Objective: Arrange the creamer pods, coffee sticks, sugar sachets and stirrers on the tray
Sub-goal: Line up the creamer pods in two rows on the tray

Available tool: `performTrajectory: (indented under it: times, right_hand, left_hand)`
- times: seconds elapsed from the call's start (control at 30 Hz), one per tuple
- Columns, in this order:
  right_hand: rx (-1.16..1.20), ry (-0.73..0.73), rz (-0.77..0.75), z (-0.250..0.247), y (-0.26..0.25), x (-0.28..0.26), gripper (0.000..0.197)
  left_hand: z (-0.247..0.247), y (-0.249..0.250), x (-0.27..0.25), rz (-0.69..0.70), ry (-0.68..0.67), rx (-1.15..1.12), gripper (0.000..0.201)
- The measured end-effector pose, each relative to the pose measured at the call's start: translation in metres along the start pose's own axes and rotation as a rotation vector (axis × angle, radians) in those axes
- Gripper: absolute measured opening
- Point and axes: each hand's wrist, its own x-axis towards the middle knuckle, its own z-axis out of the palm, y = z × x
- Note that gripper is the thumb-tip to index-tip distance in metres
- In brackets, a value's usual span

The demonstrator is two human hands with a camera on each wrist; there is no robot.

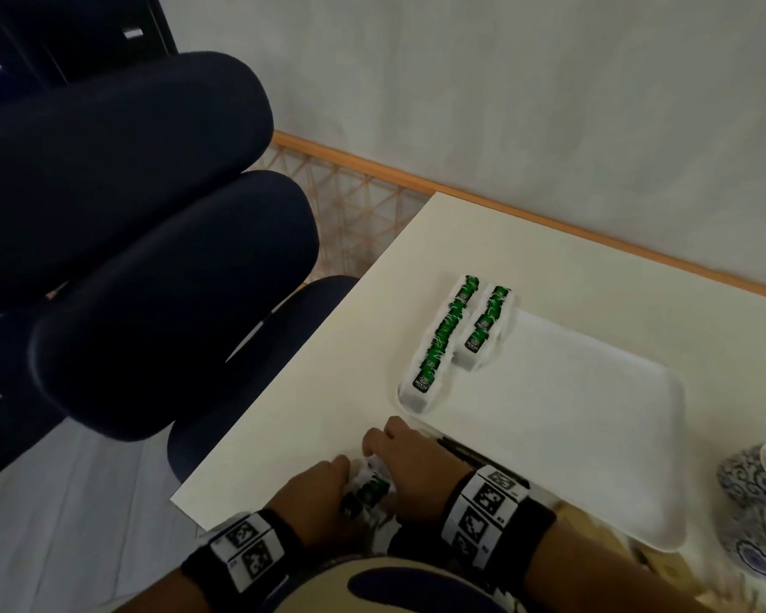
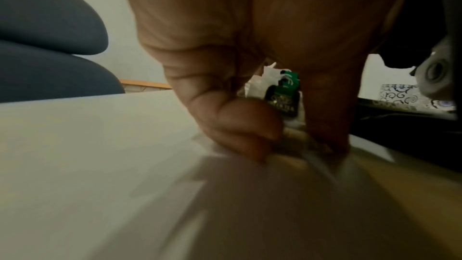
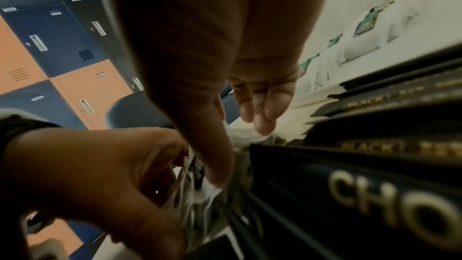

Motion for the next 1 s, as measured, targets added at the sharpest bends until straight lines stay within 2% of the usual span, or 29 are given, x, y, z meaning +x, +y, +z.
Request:
performTrajectory:
  times: [0.13,0.23,0.37,0.53,0.67,0.77,0.9,1.0]
  right_hand:
    - [0.068,0.086,0.03,-0.006,0.006,0.002,0.04]
    - [0.097,0.163,0.048,-0.008,0.01,0.0,0.034]
    - [0.129,0.249,0.043,-0.014,0.016,-0.006,0.026]
    - [0.183,0.273,0.022,-0.015,0.019,-0.013,0.014]
    - [0.19,0.234,0.003,-0.014,0.015,-0.015,0.019]
    - [0.171,0.213,0.017,-0.012,0.011,-0.015,0.024]
    - [0.177,0.238,0.015,-0.012,0.008,-0.016,0.024]
    - [0.188,0.237,-0.001,-0.013,0.007,-0.018,0.026]
  left_hand:
    - [-0.004,0.0,0.008,-0.024,0.059,-0.106,0.048]
    - [-0.009,-0.004,0.009,0.002,0.121,-0.135,0.032]
    - [-0.009,-0.015,0.011,0.01,0.177,-0.142,0.026]
    - [-0.01,-0.022,0.009,0.027,0.228,-0.27,0.023]
    - [-0.01,-0.022,0.008,0.018,0.237,-0.353,0.031]
    - [-0.009,-0.017,0.01,0.045,0.239,-0.281,0.024]
    - [-0.01,-0.016,0.009,0.083,0.248,-0.248,0.03]
    - [-0.013,-0.017,0.006,0.117,0.237,-0.352,0.029]
